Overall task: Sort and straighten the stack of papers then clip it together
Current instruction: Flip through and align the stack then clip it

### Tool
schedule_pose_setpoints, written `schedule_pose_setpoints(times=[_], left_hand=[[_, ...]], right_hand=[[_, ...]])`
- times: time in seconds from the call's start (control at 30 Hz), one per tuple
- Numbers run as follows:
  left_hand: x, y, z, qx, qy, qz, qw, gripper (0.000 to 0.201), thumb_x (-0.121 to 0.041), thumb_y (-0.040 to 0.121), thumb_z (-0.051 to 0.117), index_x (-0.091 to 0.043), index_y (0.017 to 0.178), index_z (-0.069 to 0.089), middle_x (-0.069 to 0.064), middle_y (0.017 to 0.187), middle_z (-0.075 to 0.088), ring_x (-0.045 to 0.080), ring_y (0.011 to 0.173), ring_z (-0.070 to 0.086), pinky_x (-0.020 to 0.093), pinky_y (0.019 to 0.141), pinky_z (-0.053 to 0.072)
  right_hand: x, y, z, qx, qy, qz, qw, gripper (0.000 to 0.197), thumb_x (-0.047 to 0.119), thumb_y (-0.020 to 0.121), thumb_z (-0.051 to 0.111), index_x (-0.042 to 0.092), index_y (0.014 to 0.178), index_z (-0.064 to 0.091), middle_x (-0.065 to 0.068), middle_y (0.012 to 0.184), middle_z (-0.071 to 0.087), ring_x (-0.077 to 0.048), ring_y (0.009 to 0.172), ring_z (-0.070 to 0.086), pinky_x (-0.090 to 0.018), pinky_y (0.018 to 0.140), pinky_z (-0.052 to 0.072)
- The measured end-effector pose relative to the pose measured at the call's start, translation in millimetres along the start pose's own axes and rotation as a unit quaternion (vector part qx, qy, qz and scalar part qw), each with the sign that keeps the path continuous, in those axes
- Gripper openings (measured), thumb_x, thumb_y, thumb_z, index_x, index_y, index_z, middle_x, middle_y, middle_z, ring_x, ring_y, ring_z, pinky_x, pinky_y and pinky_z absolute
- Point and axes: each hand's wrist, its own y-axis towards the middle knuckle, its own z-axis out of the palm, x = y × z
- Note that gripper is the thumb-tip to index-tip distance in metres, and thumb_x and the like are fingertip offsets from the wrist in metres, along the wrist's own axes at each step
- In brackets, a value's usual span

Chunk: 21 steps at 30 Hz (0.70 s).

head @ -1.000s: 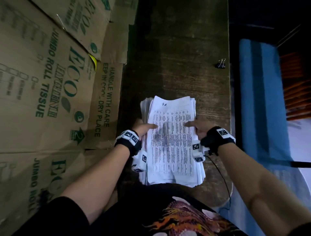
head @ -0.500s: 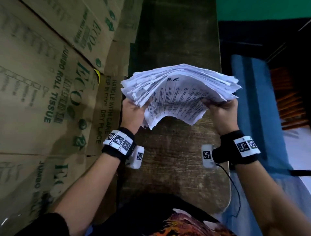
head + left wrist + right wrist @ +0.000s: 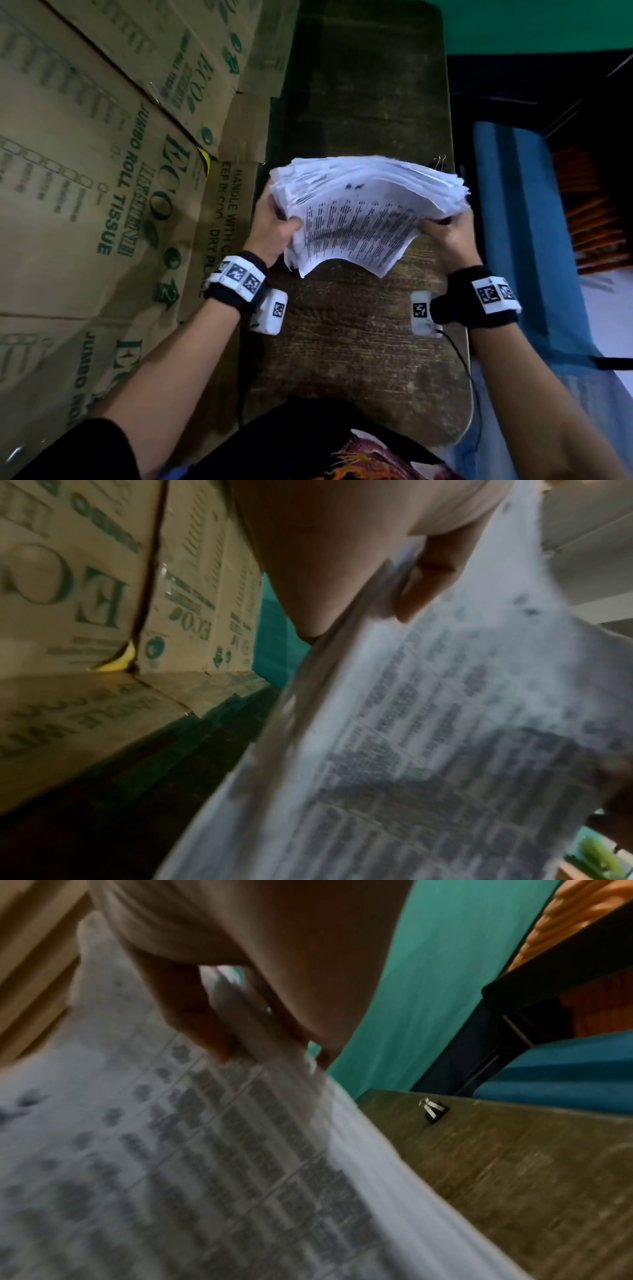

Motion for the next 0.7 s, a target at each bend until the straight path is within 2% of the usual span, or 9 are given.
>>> schedule_pose_setpoints(times=[0.07, 0.17, 0.27, 0.33, 0.43, 0.5, 0.57, 0.63, 0.7], left_hand=[[3.4, 4.0, -6.2, 0.013, 0.002, 0.007, 1.000, 0.047, 0.010, 0.069, 0.056, 0.003, 0.115, 0.049, 0.000, 0.105, 0.064, 0.008, 0.102, 0.062, 0.027, 0.086, 0.050], [1.4, 3.1, 11.0, 0.028, 0.050, -0.006, 0.998, 0.035, 0.007, 0.077, 0.068, -0.010, 0.107, 0.060, -0.014, 0.100, 0.068, -0.005, 0.097, 0.064, 0.022, 0.084, 0.051], [-8.8, 6.4, 28.0, -0.055, 0.016, 0.013, 0.998, 0.027, 0.005, 0.081, 0.067, 0.002, 0.107, 0.064, -0.003, 0.101, 0.069, 0.000, 0.093, 0.067, 0.018, 0.078, 0.053], [-14.1, 11.1, 24.6, -0.094, 0.008, 0.039, 0.995, 0.026, 0.002, 0.078, 0.071, -0.001, 0.103, 0.065, -0.005, 0.097, 0.069, 0.000, 0.091, 0.068, 0.018, 0.077, 0.054], [-7.5, 14.4, 10.3, -0.063, 0.016, 0.029, 0.997, 0.045, -0.012, 0.069, 0.080, 0.000, 0.108, 0.061, -0.002, 0.104, 0.070, 0.013, 0.102, 0.067, 0.034, 0.088, 0.055], [2.3, 13.4, 3.4, -0.032, 0.031, 0.004, 0.999, 0.057, -0.020, 0.065, 0.084, 0.002, 0.112, 0.059, 0.002, 0.109, 0.069, 0.021, 0.107, 0.066, 0.047, 0.095, 0.052], [6.7, 12.3, -0.8, -0.032, 0.044, -0.012, 0.998, 0.052, -0.024, 0.062, 0.085, -0.006, 0.107, 0.065, -0.001, 0.105, 0.071, 0.022, 0.105, 0.067, 0.052, 0.094, 0.052], [3.8, 14.3, -2.5, -0.029, 0.047, -0.018, 0.998, 0.036, -0.023, 0.061, 0.087, -0.026, 0.094, 0.072, -0.009, 0.097, 0.074, 0.016, 0.100, 0.069, 0.045, 0.090, 0.055], [-2.5, 16.2, -6.1, -0.031, 0.039, -0.025, 0.998, 0.033, -0.012, 0.064, 0.086, -0.035, 0.084, 0.074, -0.015, 0.093, 0.074, 0.009, 0.096, 0.069, 0.035, 0.085, 0.056]], right_hand=[[-0.6, 1.1, -4.4, 0.005, 0.004, -0.001, 1.000, 0.054, -0.015, 0.067, 0.069, 0.007, 0.116, 0.057, 0.007, 0.103, 0.071, -0.012, 0.098, 0.065, -0.024, 0.083, 0.052], [-5.7, -2.4, 15.3, 0.003, -0.009, 0.013, 1.000, 0.041, -0.010, 0.075, 0.073, 0.017, 0.104, 0.063, 0.015, 0.093, 0.074, -0.005, 0.090, 0.068, -0.023, 0.076, 0.054], [1.2, -0.7, 27.1, -0.063, 0.000, -0.007, 0.998, 0.026, -0.007, 0.077, 0.075, 0.006, 0.097, 0.065, 0.016, 0.084, 0.075, -0.002, 0.081, 0.069, -0.022, 0.071, 0.055], [11.2, 1.3, 23.5, -0.087, 0.021, -0.032, 0.996, 0.028, -0.006, 0.076, 0.077, -0.003, 0.101, 0.066, 0.009, 0.088, 0.075, -0.009, 0.084, 0.070, -0.025, 0.072, 0.056], [12.4, -1.0, 16.6, -0.050, 0.029, -0.027, 0.998, 0.040, -0.008, 0.074, 0.077, 0.002, 0.110, 0.064, -0.002, 0.103, 0.073, -0.018, 0.097, 0.069, -0.029, 0.080, 0.057], [5.4, -4.4, 17.2, -0.004, -0.005, 0.013, 1.000, 0.046, -0.012, 0.072, 0.076, 0.006, 0.112, 0.062, 0.009, 0.102, 0.073, -0.006, 0.098, 0.068, -0.021, 0.082, 0.055], [-1.6, -4.1, 18.2, 0.002, -0.047, 0.020, 0.999, 0.042, -0.014, 0.072, 0.075, 0.009, 0.106, 0.064, 0.019, 0.096, 0.071, 0.010, 0.088, 0.066, -0.010, 0.076, 0.051], [0.3, 0.5, 17.2, -0.018, -0.046, 0.012, 0.999, 0.041, -0.013, 0.071, 0.076, 0.021, 0.091, 0.068, 0.021, 0.086, 0.073, 0.009, 0.082, 0.067, -0.012, 0.075, 0.051], [9.0, 6.7, 15.3, -0.019, -0.048, -0.014, 0.999, 0.038, -0.011, 0.069, 0.079, 0.024, 0.084, 0.069, 0.022, 0.080, 0.074, 0.005, 0.079, 0.068, -0.017, 0.074, 0.054]])
